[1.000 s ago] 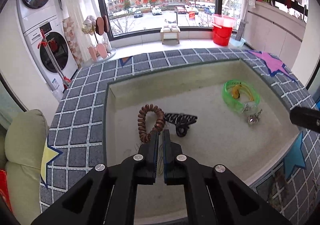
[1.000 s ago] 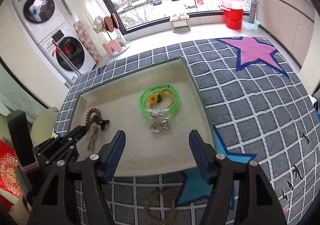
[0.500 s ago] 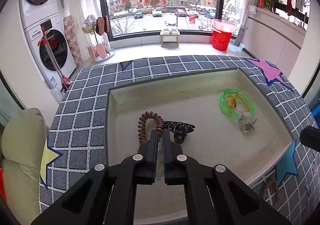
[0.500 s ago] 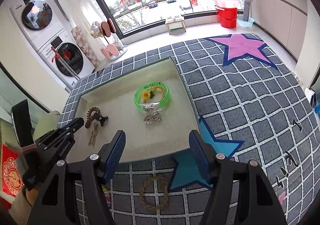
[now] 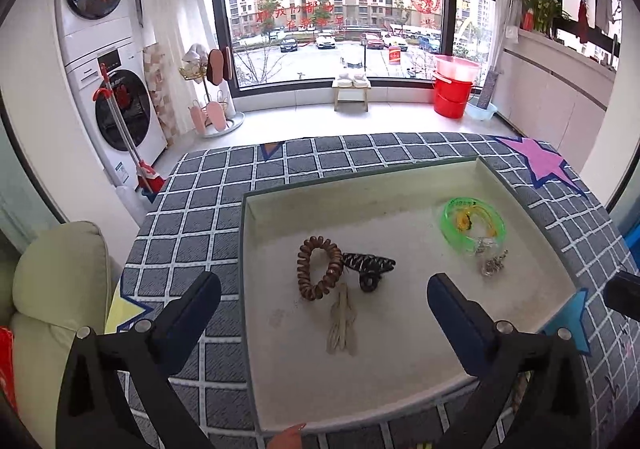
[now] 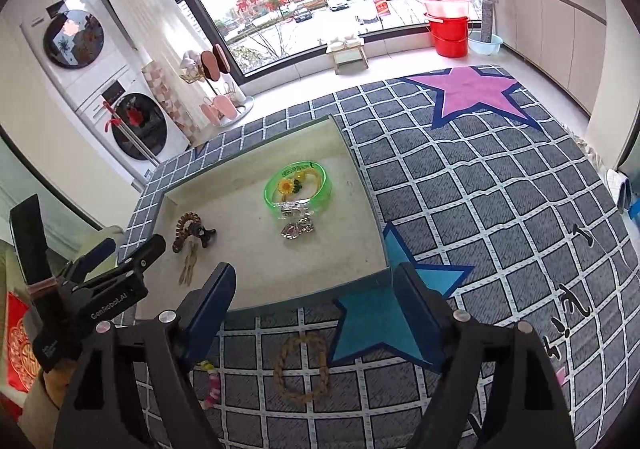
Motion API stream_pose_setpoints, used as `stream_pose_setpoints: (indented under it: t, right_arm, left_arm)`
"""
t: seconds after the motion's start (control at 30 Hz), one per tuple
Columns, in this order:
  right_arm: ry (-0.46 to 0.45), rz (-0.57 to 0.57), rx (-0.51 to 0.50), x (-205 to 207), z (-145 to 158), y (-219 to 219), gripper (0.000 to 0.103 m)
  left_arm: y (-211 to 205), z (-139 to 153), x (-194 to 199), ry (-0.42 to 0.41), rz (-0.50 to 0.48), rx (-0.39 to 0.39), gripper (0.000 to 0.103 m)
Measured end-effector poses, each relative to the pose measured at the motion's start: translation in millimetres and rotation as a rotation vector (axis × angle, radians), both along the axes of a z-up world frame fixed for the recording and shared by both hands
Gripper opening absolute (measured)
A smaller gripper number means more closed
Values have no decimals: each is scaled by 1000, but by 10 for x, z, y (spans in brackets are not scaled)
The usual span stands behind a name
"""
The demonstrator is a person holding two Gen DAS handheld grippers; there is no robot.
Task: Organize jewelry
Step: 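Open the right tool to drop the pendant by the green bangle while the left tool releases the beige clip, then move both tools back out over the table toward the bracelets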
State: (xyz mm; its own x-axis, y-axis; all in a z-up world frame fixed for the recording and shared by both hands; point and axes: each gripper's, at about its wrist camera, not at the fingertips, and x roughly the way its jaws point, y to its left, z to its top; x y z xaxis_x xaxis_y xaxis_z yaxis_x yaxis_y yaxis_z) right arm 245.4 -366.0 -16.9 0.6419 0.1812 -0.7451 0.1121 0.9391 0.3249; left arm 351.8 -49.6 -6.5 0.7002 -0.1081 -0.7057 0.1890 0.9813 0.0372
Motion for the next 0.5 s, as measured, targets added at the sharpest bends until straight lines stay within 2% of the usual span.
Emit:
stream_pose_setpoints:
  t: [0.1,0.27,0.5]
  right_arm:
    - [-30,0,-2,-86,21,34,103]
    - [-33,26,-14,-217,61,97,103]
    - [8,45,-8,-370,0,145,103]
  left_arm:
    - [56,-24,-85,1,-4,6,103]
    - [160,-9,-341,0,-17,26,103]
    - [333,-29,-800,25,2,-7,103]
